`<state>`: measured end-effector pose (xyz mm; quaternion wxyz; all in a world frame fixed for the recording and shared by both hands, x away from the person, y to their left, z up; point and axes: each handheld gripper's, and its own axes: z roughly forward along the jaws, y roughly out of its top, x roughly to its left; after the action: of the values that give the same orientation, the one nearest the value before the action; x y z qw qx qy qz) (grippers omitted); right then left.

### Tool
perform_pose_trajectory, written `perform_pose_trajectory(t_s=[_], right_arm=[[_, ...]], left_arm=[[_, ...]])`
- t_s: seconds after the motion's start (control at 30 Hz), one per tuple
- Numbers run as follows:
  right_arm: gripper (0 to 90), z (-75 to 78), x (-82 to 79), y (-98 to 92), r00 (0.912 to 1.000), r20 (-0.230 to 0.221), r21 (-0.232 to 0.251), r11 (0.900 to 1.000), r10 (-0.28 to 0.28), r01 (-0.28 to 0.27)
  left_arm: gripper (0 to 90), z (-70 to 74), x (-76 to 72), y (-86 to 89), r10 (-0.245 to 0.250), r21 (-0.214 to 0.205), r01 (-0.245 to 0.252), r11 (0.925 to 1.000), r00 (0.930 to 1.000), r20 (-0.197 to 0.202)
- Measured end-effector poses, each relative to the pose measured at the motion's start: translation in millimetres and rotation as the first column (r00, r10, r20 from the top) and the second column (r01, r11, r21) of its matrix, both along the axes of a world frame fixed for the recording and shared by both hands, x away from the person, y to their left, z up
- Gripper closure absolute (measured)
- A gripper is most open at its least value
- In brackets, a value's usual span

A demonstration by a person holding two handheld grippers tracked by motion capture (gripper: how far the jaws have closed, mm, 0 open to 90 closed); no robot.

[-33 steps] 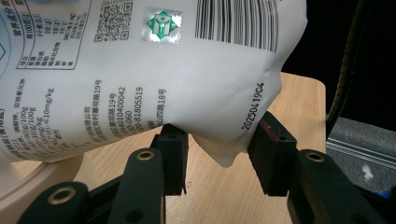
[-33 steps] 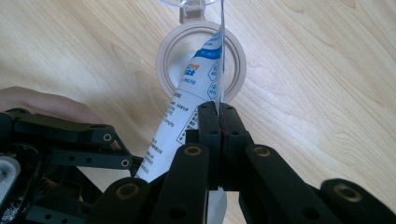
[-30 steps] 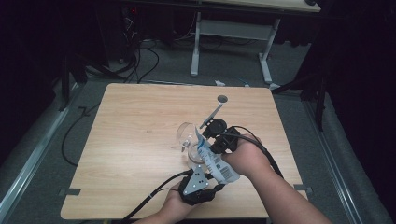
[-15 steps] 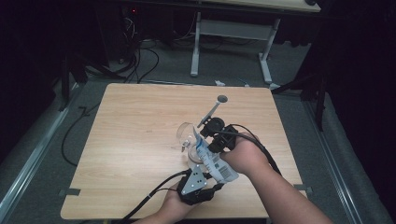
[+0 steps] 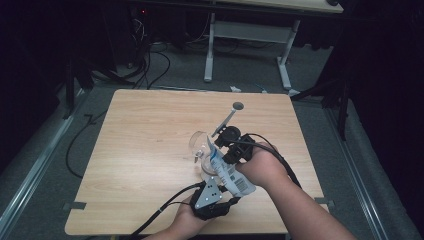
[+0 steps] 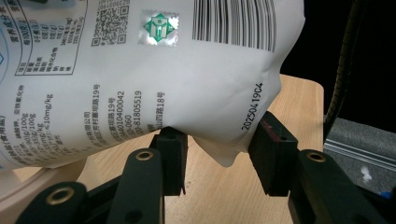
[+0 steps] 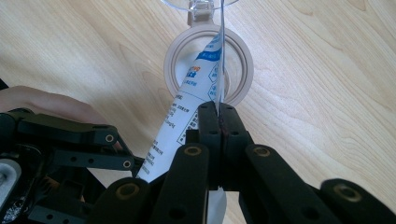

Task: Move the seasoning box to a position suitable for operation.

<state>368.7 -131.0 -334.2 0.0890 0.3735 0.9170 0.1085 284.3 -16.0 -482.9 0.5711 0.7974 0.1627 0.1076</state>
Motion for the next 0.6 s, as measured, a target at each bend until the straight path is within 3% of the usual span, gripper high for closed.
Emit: perform_pose_trajectory(t_s=[0.6], right_arm=[[90.0, 1.3, -1.4, 1.8, 1.0000, 0.000, -0.005, 1.0000, 0.008, -0.008]], left_arm=[[59.2, 2.1, -1.3, 0.3, -0.006, -0.008, 0.005, 1.0000, 1.0000, -0.002]])
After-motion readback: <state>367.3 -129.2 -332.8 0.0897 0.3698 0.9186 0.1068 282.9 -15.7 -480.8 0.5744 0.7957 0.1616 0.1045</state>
